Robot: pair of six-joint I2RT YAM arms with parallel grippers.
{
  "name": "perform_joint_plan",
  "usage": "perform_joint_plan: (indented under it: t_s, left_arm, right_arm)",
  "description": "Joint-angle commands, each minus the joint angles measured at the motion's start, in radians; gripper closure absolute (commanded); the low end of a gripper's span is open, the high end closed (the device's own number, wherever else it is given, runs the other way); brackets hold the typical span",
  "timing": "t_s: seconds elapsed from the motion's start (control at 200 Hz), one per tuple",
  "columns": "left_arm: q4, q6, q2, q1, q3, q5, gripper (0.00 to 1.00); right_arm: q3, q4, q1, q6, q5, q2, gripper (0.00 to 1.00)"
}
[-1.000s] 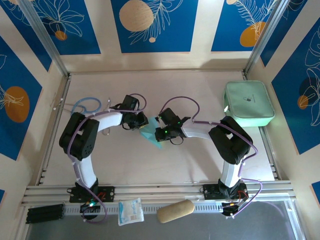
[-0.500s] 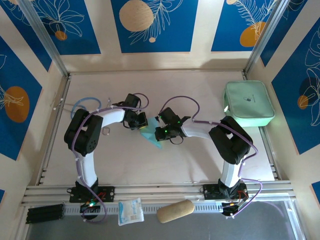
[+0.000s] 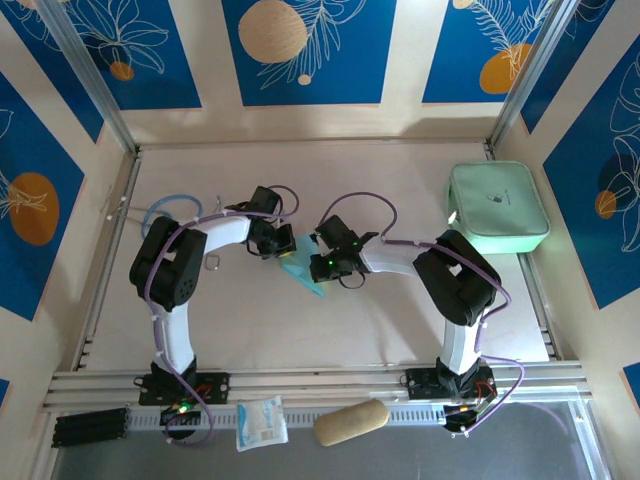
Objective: Fold a paper plane with a square sheet of paper (pick it up from the middle)
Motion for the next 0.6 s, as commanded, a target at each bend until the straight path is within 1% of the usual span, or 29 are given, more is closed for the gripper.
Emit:
perform_joint_plan:
  t_s: [0.0, 0.16, 0.28, 0.345, 0.485, 0.595]
  left_arm:
    - [-0.068, 0.029, 0.050, 0.006, 0.002, -0.011, 0.92]
    - [-0.069, 0.028, 0.024, 0.006, 0.017, -0.006, 0.92]
    - [-0.037, 0.006, -0.050, 0.006, 0.026, 0.004, 0.88]
    - [-0.012, -0.020, -0.106, 0.006, 0.014, -0.002, 0.83]
    - [0.104, -0.121, -0.233, 0.000, -0.111, 0.001, 0.77]
    - [0.189, -0.211, -0.306, -0.025, -0.227, 0.014, 0.76]
  right_arm:
    - [0.019, -0.028, -0.004, 0.017, 0.015, 0.013, 1.00]
    - [0.015, -0.034, -0.004, 0.016, 0.006, 0.014, 1.00]
    - [0.008, -0.038, -0.005, 0.019, 0.004, 0.019, 1.00]
    - [0.008, -0.041, -0.007, 0.022, 0.003, 0.022, 1.00]
    - [0.010, -0.045, -0.006, 0.029, 0.000, 0.029, 1.00]
    - [0.014, -0.051, -0.006, 0.030, 0.000, 0.036, 1.00]
